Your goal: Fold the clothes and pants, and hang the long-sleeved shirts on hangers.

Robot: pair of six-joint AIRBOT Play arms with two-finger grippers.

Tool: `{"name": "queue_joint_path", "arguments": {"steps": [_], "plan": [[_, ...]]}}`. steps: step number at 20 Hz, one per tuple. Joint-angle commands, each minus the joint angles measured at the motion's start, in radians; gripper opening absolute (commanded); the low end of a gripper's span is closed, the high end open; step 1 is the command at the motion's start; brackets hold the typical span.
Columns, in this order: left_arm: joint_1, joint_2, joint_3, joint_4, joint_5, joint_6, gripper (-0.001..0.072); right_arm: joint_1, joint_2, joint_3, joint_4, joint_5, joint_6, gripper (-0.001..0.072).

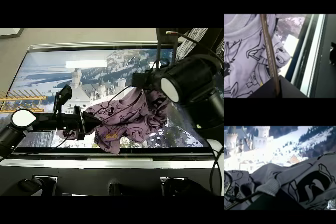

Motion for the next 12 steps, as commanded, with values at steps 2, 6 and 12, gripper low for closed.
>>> {"name": "queue_joint_path", "arguments": {"steps": [2, 6, 12], "plan": [[-0.006, -0.018, 0.000, -0.021, -0.001, 0.003, 0.0019, 0.000, 0.021, 0.000, -0.003, -0.008, -0.002, 0.0027], [-0.016, -0.042, 0.001, -0.021, 0.000, 0.007, 0.0019, 0.000, 0.060, 0.000, 0.007, 0.031, -0.002, 0.0027], [-0.046, -0.054, 0.003, -0.074, 0.030, 0.045, 0.0019, 0.000, 0.054, 0.000, 0.040, 0.065, -0.009, 0.0028]]}}
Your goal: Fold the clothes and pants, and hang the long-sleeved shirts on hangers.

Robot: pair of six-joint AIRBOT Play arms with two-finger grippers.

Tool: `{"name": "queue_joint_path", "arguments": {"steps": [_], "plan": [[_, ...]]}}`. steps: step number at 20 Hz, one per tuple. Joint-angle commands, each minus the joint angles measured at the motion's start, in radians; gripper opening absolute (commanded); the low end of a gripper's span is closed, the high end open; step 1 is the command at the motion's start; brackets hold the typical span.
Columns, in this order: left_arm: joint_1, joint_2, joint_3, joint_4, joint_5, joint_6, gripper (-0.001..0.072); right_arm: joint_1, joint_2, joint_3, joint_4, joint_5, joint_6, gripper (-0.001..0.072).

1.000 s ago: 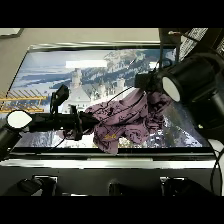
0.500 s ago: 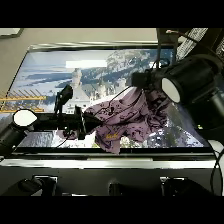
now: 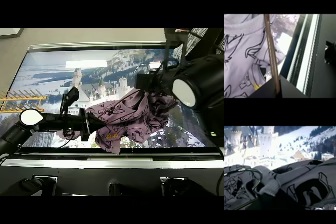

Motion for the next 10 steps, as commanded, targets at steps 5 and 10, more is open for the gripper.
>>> {"name": "queue_joint_path", "arguments": {"steps": [5, 10], "plan": [[-0.015, -0.004, 0.002, -0.108, 0.025, 0.056, 0.0020, 0.000, -0.018, 0.000, 0.030, 0.015, -0.002, 0.0028], [-0.046, -0.005, 0.002, -0.108, 0.026, 0.063, 0.0020, 0.000, -0.021, 0.000, 0.030, 0.013, -0.001, 0.0156]]}}
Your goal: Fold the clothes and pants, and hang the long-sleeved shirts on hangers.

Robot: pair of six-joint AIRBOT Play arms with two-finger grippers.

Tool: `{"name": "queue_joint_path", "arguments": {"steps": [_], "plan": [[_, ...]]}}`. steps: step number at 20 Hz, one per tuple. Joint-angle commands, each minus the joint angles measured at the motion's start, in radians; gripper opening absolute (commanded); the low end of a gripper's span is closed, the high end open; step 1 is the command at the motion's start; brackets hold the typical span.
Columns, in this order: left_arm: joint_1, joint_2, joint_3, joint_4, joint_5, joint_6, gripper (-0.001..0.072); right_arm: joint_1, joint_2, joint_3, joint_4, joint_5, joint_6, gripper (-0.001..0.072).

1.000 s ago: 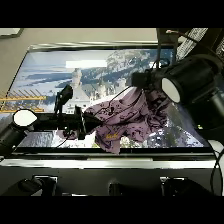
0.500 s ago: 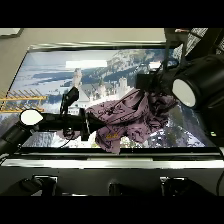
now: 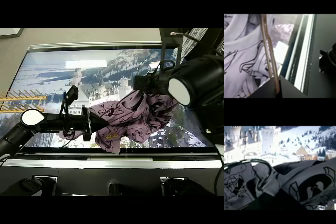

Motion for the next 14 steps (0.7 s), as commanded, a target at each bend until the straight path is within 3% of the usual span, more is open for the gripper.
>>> {"name": "queue_joint_path", "arguments": {"steps": [1, 2, 8, 14], "plan": [[-0.016, 0.000, 0.001, -0.010, 0.004, 0.009, 0.0020, 0.000, 0.004, 0.000, 0.011, 0.025, 0.001, 0.0323], [-0.015, 0.000, 0.001, -0.010, 0.004, 0.009, 0.0020, 0.000, 0.013, 0.000, 0.011, 0.048, 0.000, 0.0451], [-0.015, 0.000, 0.001, -0.010, 0.023, 0.021, 0.0020, 0.000, 0.135, 0.000, -0.013, 0.089, 0.018, 0.0463], [-0.015, 0.000, 0.001, -0.010, 0.023, 0.028, 0.0020, -0.002, 0.268, 0.002, -0.409, 0.189, 0.286, 0.0485]]}}
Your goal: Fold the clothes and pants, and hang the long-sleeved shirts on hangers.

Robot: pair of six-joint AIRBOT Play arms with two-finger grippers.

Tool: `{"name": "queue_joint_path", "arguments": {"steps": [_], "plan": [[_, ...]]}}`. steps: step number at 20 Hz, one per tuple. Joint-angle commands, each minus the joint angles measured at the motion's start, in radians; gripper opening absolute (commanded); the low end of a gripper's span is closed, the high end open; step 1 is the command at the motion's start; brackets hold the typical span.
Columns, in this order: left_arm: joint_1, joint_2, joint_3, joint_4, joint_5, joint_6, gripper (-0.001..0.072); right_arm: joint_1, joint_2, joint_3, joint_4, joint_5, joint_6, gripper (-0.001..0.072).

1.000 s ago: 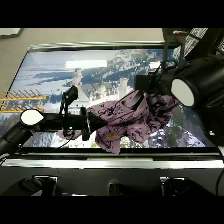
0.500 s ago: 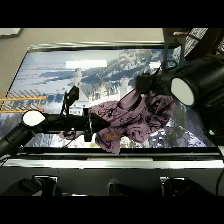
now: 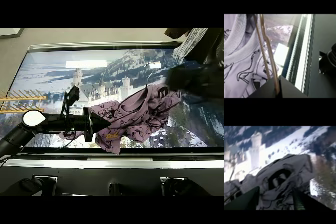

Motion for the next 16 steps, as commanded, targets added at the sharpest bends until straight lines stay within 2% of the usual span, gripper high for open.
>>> {"name": "queue_joint_path", "arguments": {"steps": [1, 3, 4, 5, 6, 8, 9, 10, 11, 12, 13, 14, 16], "plan": [[-0.001, 0.000, 0.001, 0.000, 0.002, 0.003, 0.0020, -0.024, 0.057, 0.001, -0.205, 0.085, 0.161, 0.0485], [-0.001, 0.000, 0.001, 0.001, 0.002, 0.010, 0.0020, -0.180, 0.049, 0.001, -0.047, 0.103, 0.171, 0.0509], [-0.001, 0.000, 0.001, 0.001, 0.002, 0.010, 0.0020, -0.293, 0.037, 0.001, 0.083, 0.077, 0.135, 0.0532], [-0.001, 0.000, 0.001, 0.001, 0.002, 0.010, 0.0020, -0.410, 0.025, 0.001, 0.220, 0.034, 0.084, 0.0552], [-0.001, 0.000, 0.001, 0.001, 0.002, 0.010, 0.0020, -0.540, 0.009, 0.001, 0.409, -0.030, -0.030, 0.0552], [-0.001, 0.000, 0.001, 0.002, 0.002, 0.010, 0.0020, -0.763, -0.036, 0.001, 0.819, -0.096, -0.497, 0.0549], [-0.001, 0.000, 0.001, 0.002, 0.002, 0.010, 0.0020, -0.830, -0.059, 0.001, 0.945, -0.071, -0.725, 0.0550], [-0.001, 0.000, 0.001, 0.002, 0.002, 0.010, 0.0020, -0.854, -0.077, 0.001, 1.005, -0.040, -0.919, 0.0549], [-0.001, 0.000, 0.001, 0.005, 0.002, 0.010, 0.0020, -0.857, -0.090, 0.001, 1.029, -0.018, -1.164, 0.0566], [-0.001, 0.000, 0.001, 0.009, 0.002, 0.010, 0.0020, -0.855, -0.101, 0.001, 1.060, -0.001, -1.385, 0.0603], [-0.001, 0.000, 0.000, 0.016, 0.002, 0.010, 0.0020, -0.843, -0.113, 0.001, 1.072, 0.014, -1.557, 0.0606], [-0.001, 0.000, 0.000, 0.020, 0.002, 0.010, 0.0020, -0.829, -0.127, 0.001, 1.072, 0.023, -1.652, 0.0609], [0.000, 0.000, 0.000, 0.021, 0.002, 0.010, 0.0020, -0.806, -0.169, 0.001, 1.081, 0.032, -1.719, 0.0609]]}}
